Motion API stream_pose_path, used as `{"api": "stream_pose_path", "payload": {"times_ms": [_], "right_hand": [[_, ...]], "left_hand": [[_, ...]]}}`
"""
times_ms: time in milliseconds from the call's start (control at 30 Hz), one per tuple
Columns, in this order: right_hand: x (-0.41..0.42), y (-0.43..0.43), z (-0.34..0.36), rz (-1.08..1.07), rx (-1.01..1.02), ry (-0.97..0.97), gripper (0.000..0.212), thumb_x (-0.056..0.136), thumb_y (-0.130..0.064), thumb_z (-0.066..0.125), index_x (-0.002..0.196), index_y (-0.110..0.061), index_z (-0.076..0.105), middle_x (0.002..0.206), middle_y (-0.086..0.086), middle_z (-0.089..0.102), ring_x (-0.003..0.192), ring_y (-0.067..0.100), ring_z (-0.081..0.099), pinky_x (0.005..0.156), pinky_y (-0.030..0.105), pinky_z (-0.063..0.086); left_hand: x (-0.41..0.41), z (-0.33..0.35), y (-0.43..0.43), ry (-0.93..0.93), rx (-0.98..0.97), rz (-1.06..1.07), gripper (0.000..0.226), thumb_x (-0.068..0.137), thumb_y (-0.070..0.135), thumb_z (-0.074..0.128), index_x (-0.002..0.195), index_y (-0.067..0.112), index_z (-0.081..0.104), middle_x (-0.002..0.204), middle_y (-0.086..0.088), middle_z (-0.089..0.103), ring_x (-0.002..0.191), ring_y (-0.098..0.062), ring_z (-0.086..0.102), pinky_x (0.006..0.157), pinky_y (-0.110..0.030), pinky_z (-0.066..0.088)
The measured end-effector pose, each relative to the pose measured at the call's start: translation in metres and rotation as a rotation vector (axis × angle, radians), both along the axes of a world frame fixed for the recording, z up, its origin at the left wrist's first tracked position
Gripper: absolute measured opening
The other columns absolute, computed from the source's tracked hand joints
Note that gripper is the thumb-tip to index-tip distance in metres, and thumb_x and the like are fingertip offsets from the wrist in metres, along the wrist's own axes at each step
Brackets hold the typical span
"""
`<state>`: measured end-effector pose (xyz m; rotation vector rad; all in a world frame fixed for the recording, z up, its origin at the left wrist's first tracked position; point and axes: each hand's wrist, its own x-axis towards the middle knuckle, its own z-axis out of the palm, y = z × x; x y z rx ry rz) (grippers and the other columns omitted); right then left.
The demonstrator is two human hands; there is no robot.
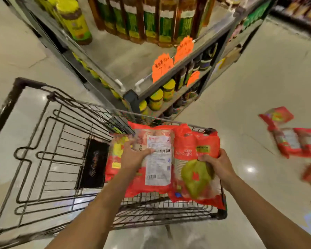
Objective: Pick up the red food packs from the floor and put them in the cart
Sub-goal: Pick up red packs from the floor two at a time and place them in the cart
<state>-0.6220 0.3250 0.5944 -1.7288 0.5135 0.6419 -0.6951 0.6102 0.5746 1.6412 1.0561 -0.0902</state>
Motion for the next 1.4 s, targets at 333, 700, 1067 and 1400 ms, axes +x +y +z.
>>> {"api": "stream_pose_path", "payload": {"times_ms": [333, 700, 1067, 1400], "right_hand": [[0.031, 0.013, -0.115, 0.051, -0.045, 0.145, 0.058, 0.066, -0.010, 0.091, 0.117, -0.013, 0.064, 0.104, 0.010, 0.076, 0.085, 0.025, 0.073, 0.074, 0.036, 0.059], [0.064, 0.017, -0.202, 0.174, -0.274, 0.227, 0.081, 0.064, -0.041, 0.092, 0.131, -0.015, 0.054, 0.118, 0.006, 0.072, 0.104, 0.029, 0.070, 0.097, 0.049, 0.057], [0.067, 0.033, -0.143, 0.670, -0.627, 0.027, 0.082, 0.094, -0.049, 0.064, 0.153, -0.007, 0.025, 0.143, 0.021, 0.052, 0.129, 0.040, 0.054, 0.105, 0.048, 0.048], [0.067, 0.056, 0.072, 0.990, -0.797, -0.698, 0.088, 0.097, -0.063, 0.049, 0.164, -0.018, 0.015, 0.168, 0.012, 0.024, 0.155, 0.030, 0.023, 0.125, 0.050, 0.021]], "left_hand": [[0.037, -0.098, 0.004, 0.197, -0.014, -0.064, 0.074, 0.059, 0.044, 0.095, 0.116, 0.023, 0.053, 0.109, 0.002, 0.069, 0.095, -0.024, 0.066, 0.088, -0.037, 0.055], [0.060, -0.176, -0.004, 0.271, 0.157, -0.238, 0.074, 0.084, 0.035, 0.082, 0.140, 0.000, 0.048, 0.132, -0.017, 0.062, 0.120, -0.037, 0.060, 0.092, -0.032, 0.048], [0.066, -0.120, -0.010, 0.390, 0.388, -0.609, 0.054, 0.098, 0.031, 0.062, 0.140, 0.003, 0.042, 0.131, -0.020, 0.061, 0.120, -0.042, 0.058, 0.096, -0.045, 0.048], [0.057, 0.104, -0.032, 0.110, 1.143, -0.900, 0.076, 0.091, 0.052, 0.062, 0.151, 0.009, 0.043, 0.155, -0.018, 0.046, 0.138, -0.039, 0.047, 0.114, -0.051, 0.038]]}}
